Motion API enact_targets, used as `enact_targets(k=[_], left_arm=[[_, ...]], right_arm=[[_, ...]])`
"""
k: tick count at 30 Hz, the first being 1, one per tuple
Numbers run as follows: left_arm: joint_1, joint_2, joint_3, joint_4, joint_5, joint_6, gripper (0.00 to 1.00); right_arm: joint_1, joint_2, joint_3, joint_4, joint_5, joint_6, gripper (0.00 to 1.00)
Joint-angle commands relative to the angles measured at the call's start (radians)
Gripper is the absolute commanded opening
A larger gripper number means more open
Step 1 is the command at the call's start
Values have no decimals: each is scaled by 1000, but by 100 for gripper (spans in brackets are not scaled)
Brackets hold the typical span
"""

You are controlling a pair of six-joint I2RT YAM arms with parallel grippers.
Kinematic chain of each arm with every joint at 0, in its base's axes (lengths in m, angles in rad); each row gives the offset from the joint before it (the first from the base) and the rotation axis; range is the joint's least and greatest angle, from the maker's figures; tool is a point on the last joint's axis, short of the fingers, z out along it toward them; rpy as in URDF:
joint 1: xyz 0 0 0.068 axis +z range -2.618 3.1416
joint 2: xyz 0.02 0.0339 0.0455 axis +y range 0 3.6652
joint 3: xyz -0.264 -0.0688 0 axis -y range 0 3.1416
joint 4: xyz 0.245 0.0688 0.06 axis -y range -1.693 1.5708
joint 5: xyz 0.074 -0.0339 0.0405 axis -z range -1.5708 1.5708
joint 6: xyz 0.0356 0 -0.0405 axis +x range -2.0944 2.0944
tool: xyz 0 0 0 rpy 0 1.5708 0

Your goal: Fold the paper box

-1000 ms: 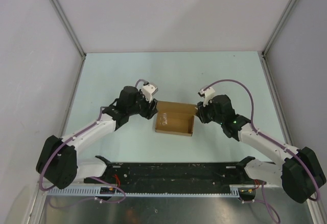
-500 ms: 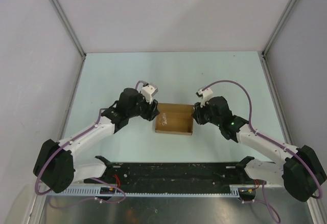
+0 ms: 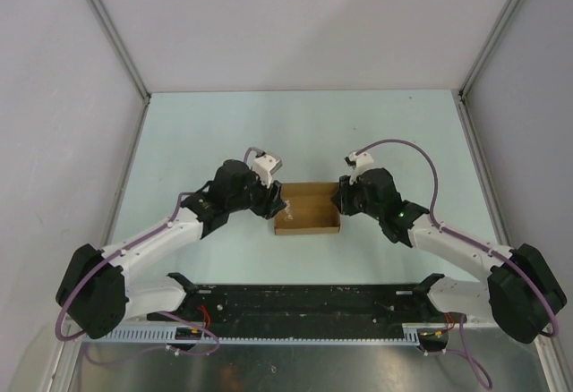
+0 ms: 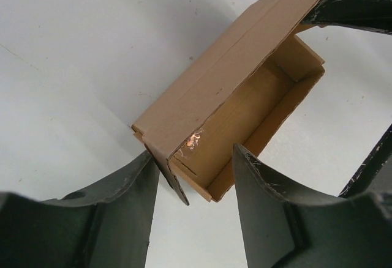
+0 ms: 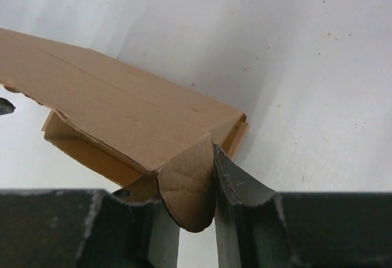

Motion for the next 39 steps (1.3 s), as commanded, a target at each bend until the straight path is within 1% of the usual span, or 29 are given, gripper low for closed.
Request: enact_targets(k=[1,2,17,39], left_arm=[[-17,-37,-13,8,10,-49,55],[-17,-43,-13,8,11,-52,55],[-23,-69,-24,8,15,-85,55],[-52,-78,-44,14,2,-111,55]], right_arm=[[23,32,0,78,4,66,27],[27,35,0,79,35,70,27],[81,70,-1,128,92,142,27],[141,90,0,199,96,233,27]])
